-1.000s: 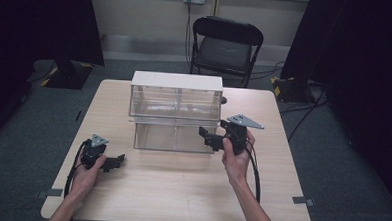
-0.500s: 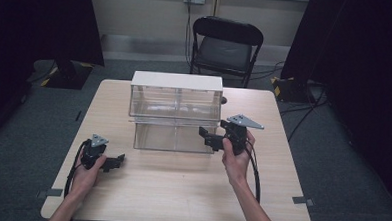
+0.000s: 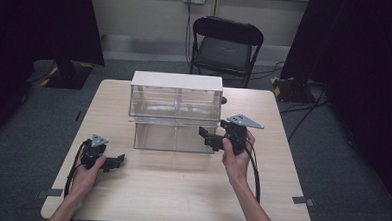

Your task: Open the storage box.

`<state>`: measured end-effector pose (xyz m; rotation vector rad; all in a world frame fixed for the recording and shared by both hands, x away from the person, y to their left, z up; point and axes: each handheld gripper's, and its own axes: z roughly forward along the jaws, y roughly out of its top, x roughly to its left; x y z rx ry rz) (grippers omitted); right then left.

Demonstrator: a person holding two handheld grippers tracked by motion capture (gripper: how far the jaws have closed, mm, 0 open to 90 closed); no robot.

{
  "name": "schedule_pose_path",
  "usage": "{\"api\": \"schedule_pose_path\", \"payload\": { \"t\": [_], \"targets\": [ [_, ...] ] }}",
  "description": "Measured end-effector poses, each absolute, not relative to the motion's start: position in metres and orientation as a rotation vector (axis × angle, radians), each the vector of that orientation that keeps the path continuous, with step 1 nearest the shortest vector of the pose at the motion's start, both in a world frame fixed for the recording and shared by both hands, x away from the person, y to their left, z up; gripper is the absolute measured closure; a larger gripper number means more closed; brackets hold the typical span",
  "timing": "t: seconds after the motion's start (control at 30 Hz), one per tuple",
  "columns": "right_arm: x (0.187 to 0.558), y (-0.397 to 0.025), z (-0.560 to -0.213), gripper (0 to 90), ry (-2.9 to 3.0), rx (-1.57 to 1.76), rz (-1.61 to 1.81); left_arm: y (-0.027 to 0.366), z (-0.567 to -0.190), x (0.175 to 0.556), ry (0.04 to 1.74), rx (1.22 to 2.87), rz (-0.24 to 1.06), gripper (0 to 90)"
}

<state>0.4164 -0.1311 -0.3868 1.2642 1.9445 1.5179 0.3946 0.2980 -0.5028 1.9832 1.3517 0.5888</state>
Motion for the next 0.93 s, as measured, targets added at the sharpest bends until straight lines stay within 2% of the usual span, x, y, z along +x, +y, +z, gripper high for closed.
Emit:
{"api": "schedule_pose_path", "payload": {
  "t": [0.93],
  "targets": [
    [0.4164,-0.1313,-0.3863,10.0,1.949,1.261,1.515,0.2981,-0.5027,0.3942,1.352,1.983,0.588,7.7]
  ]
}}
